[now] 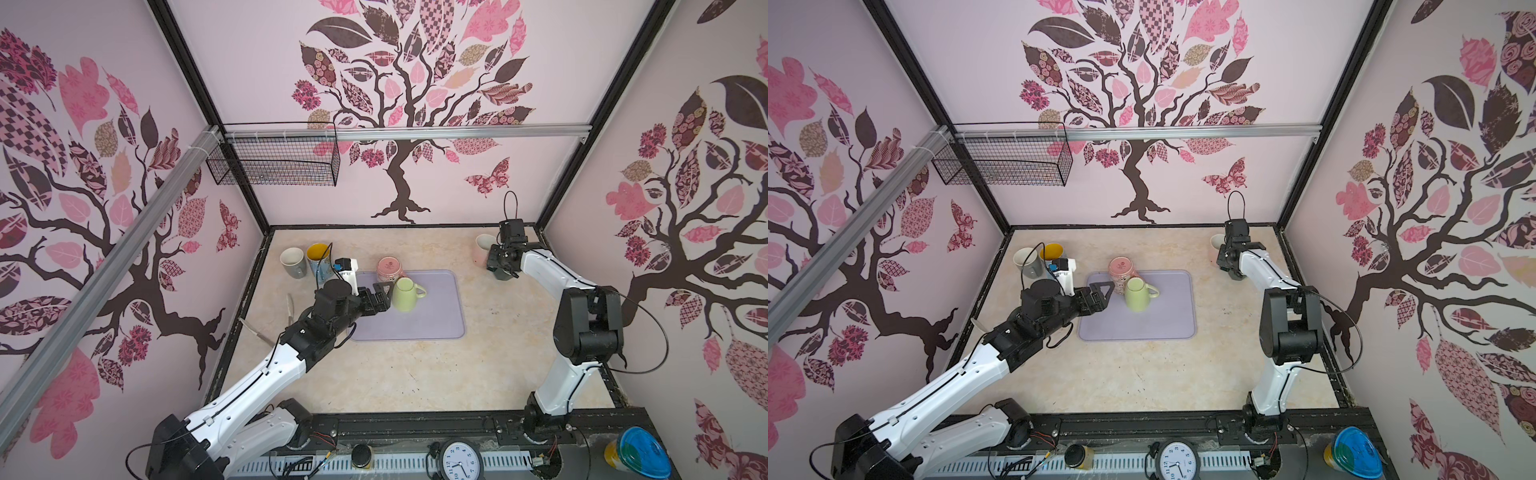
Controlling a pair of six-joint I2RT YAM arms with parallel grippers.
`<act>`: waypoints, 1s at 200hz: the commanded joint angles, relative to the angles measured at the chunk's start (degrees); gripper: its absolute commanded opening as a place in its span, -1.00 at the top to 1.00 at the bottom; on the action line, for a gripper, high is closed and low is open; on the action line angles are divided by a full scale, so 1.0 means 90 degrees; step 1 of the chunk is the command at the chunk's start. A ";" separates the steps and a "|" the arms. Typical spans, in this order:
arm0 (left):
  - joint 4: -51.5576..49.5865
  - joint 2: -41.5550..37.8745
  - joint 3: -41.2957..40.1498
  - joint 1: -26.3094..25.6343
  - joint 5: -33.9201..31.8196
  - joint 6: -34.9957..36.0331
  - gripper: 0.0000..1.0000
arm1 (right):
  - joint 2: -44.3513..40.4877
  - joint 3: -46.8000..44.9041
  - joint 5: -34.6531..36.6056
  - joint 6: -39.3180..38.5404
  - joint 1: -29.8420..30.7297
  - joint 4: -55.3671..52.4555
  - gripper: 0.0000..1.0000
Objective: Turn the mug right side up
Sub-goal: Place the mug at the top-right of the table.
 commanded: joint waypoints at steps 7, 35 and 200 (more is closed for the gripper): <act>0.0092 -0.0114 -0.0200 0.0038 0.0006 0.0066 -0.97 | 0.0434 0.0794 0.0001 -0.0330 -0.0073 -0.0423 1.00; 0.0097 -0.0136 -0.0191 0.0045 0.0030 0.0047 -0.96 | 0.0719 0.1121 -0.0041 -0.0455 -0.0064 -0.0661 1.00; -0.0427 0.0181 0.0139 0.0051 -0.0324 0.0330 -0.97 | -0.1338 -0.0720 -0.0950 -0.0004 -0.0072 0.0960 -0.99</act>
